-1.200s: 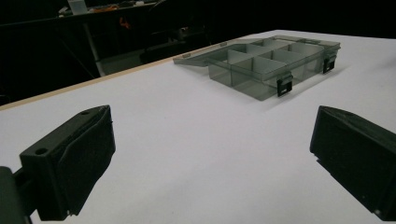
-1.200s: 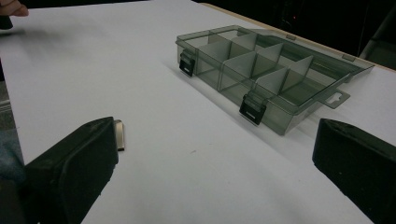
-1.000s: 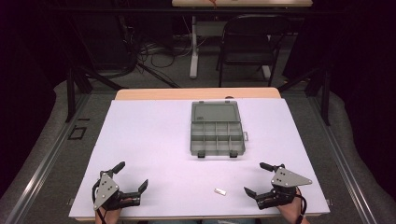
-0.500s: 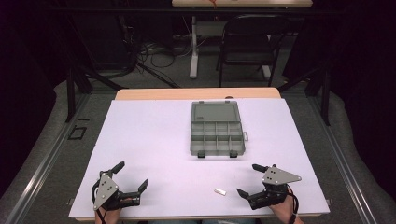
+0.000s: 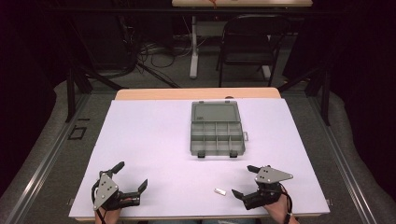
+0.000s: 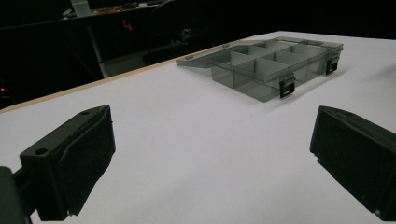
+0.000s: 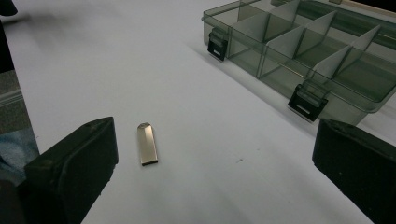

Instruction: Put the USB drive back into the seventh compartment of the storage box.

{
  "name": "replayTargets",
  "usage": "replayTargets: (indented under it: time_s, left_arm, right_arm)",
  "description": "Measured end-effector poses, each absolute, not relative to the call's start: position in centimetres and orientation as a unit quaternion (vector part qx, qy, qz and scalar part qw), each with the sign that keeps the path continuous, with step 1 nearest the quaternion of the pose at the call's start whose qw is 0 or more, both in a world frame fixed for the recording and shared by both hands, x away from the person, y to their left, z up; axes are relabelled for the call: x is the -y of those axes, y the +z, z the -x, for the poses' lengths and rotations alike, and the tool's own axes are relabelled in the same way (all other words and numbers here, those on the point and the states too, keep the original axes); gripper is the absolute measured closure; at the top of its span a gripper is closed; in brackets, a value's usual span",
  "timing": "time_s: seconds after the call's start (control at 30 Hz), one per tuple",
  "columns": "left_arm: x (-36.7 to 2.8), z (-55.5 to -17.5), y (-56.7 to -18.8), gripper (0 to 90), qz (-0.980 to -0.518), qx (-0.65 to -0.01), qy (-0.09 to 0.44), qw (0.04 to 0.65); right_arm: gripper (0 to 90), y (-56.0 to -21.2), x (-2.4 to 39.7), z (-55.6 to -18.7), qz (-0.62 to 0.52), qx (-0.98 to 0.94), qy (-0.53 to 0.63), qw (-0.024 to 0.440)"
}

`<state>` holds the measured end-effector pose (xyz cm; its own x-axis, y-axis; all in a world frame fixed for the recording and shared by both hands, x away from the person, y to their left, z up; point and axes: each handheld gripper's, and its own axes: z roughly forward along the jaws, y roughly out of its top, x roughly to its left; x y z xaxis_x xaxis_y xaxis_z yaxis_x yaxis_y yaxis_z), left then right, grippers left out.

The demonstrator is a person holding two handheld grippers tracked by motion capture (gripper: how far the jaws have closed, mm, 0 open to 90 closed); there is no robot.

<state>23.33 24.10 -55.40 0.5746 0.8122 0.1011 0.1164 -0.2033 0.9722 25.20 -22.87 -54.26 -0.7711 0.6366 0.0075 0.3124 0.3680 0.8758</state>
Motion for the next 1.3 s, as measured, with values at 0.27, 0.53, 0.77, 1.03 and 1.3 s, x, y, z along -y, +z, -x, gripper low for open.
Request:
replayTargets:
  time_s: [0.27, 0.53, 0.77, 1.03, 1.3]
  left_arm:
    - [-24.1, -23.4, -55.4, 0.1, -0.704, -0.329, 0.322, 0.54]
    - [-24.0, -23.4, -55.4, 0.1, -0.703, -0.331, 0.321, 0.541]
    - [-24.0, -23.4, -55.4, 0.1, -0.703, -0.332, 0.322, 0.539]
    - [-24.0, -23.4, -55.4, 0.1, -0.704, -0.332, 0.323, 0.538]
    - [-24.1, -23.4, -55.4, 0.1, -0.704, -0.332, 0.324, 0.538]
  right_arm:
    - [0.0, -54.4, 22.0, -25.4, -0.29, -0.817, 0.473, 0.16]
    - [0.0, -54.7, 20.9, -25.6, -0.284, -0.826, 0.463, 0.15]
    - [0.0, -55.0, 20.4, -25.7, -0.28, -0.833, 0.456, 0.141]
    - [0.0, -55.2, 20.0, -25.8, -0.273, -0.839, 0.45, 0.136]
    - [0.0, -55.6, 19.2, -25.9, -0.254, -0.85, 0.445, 0.123]
